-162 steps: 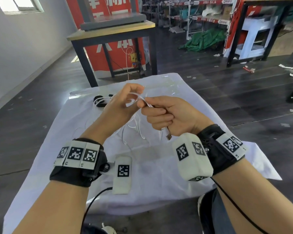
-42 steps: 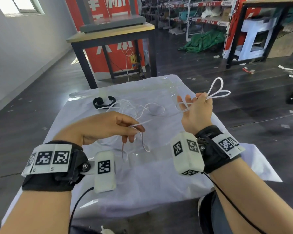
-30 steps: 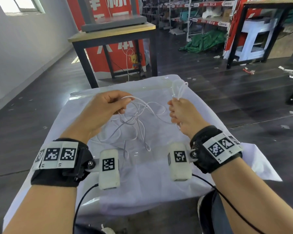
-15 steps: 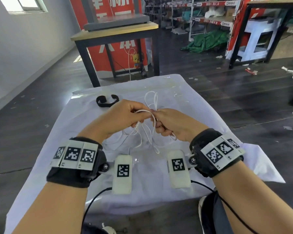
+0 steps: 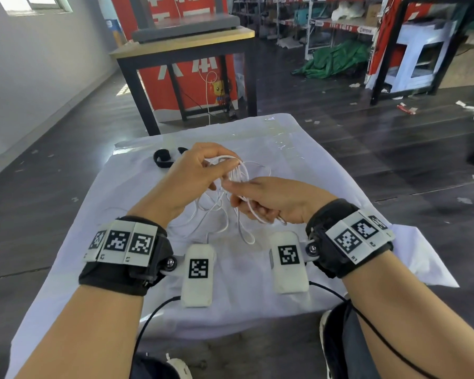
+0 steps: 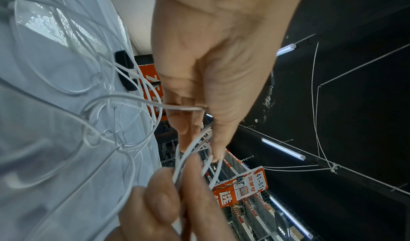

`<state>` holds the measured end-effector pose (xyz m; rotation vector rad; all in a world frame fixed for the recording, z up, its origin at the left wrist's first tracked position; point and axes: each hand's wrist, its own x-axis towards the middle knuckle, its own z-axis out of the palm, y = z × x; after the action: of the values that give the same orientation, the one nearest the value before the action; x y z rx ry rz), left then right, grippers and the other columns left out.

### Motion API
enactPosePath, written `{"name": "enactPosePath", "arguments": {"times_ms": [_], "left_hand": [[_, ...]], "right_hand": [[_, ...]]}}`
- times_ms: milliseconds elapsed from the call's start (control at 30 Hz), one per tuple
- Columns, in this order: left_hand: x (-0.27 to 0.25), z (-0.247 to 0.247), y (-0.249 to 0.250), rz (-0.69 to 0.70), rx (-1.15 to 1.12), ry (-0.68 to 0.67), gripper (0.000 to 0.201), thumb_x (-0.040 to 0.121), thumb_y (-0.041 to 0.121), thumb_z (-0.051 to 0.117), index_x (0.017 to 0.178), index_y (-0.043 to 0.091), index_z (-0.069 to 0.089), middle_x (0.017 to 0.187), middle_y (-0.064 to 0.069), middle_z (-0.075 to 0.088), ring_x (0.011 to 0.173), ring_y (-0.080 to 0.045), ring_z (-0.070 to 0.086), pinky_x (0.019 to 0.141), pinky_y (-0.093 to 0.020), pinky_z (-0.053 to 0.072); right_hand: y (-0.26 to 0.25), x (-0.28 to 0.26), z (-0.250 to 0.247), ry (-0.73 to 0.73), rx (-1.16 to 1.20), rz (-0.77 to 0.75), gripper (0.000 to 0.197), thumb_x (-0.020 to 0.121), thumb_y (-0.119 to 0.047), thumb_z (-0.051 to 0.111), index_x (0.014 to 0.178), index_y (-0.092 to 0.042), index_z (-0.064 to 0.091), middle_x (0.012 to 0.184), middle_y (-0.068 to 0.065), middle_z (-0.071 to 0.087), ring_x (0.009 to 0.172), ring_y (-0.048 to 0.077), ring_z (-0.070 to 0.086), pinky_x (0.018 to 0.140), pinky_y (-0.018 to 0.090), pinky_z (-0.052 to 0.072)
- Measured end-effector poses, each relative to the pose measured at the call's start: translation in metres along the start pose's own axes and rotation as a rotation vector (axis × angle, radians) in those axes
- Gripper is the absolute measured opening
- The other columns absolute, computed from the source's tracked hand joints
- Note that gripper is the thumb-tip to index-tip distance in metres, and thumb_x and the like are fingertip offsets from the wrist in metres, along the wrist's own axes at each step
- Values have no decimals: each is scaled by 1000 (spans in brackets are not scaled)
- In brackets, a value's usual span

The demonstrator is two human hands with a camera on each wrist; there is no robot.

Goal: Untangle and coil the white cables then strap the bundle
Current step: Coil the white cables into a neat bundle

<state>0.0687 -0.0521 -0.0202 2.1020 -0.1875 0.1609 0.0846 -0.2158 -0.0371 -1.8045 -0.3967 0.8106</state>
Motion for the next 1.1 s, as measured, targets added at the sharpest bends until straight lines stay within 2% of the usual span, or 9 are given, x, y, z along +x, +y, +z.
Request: {"name": "enactPosePath", "arguments": {"times_ms": [133, 267, 333, 400, 500, 633, 800, 967, 1100], "left_hand": [[0, -3, 0, -26, -70, -15, 11, 93, 22, 61, 97, 21, 71, 91, 5, 71, 73, -6, 65, 58, -17, 46], [1, -7, -3, -51, -105, -9, 11, 93, 20, 61, 95, 23, 72, 79, 8, 68, 69, -3, 59, 60, -15, 46], [1, -8, -5, -63, -101, 0, 12, 93, 21, 60, 95, 24, 72, 76, 12, 66, 68, -1, 55, 64, -14, 45], [1, -10, -6, -82, -108, -7, 12, 94, 21, 59, 95, 24, 71, 77, 9, 65, 71, -1, 56, 69, -15, 46], [-1, -13, -6, -132, -241, -39, 13, 94, 17, 58, 96, 19, 71, 76, 5, 66, 72, -8, 61, 71, -20, 53], [0, -19, -5, -167, -306, -7, 12, 93, 15, 59, 97, 16, 71, 79, 0, 65, 64, -9, 62, 62, -19, 53], [-1, -21, -3, -252, -424, -17, 16, 94, 21, 57, 101, 13, 69, 89, -5, 71, 77, -13, 67, 70, -22, 57], [-4, -26, -4, -217, -384, -168, 31, 87, 11, 61, 118, 12, 64, 106, -9, 71, 91, -15, 67, 82, -24, 56], [-1, -24, -4, -211, -296, -72, 20, 89, 9, 62, 107, 16, 69, 95, -14, 69, 85, -19, 63, 79, -24, 55]], "right_hand": [[4, 2, 3, -27, 17, -4, 40, 100, -40, 44, 69, -14, 46, 55, -5, 38, 46, 7, 33, 38, 14, 25], [6, 2, 3, -80, 202, -41, 37, 101, -29, 44, 69, -10, 45, 59, 1, 46, 53, 15, 57, 55, 23, 53], [5, 0, 3, -111, 216, -36, 36, 101, -28, 44, 70, -9, 46, 55, 0, 46, 44, 12, 53, 47, 21, 49], [2, -2, 3, -132, 194, -31, 34, 101, -30, 44, 72, -10, 46, 49, -4, 40, 36, 6, 37, 36, 15, 33], [1, -3, 1, -162, 176, -69, 32, 101, -31, 43, 78, -9, 51, 49, -6, 33, 35, 2, 25, 33, 12, 21], [2, -3, -1, -164, 150, -110, 31, 101, -31, 42, 86, -9, 58, 55, -4, 29, 38, 3, 23, 35, 13, 20], [6, 0, -3, -139, 174, -114, 35, 102, -32, 39, 88, -8, 61, 57, -3, 28, 40, 3, 25, 37, 13, 21], [6, 2, -6, -115, 263, -108, 36, 102, -30, 38, 93, -6, 63, 59, -3, 42, 40, 3, 31, 37, 13, 25], [5, 1, -5, -141, 253, -92, 37, 102, -28, 38, 104, -4, 67, 63, -1, 55, 44, 6, 42, 38, 13, 31]]}}
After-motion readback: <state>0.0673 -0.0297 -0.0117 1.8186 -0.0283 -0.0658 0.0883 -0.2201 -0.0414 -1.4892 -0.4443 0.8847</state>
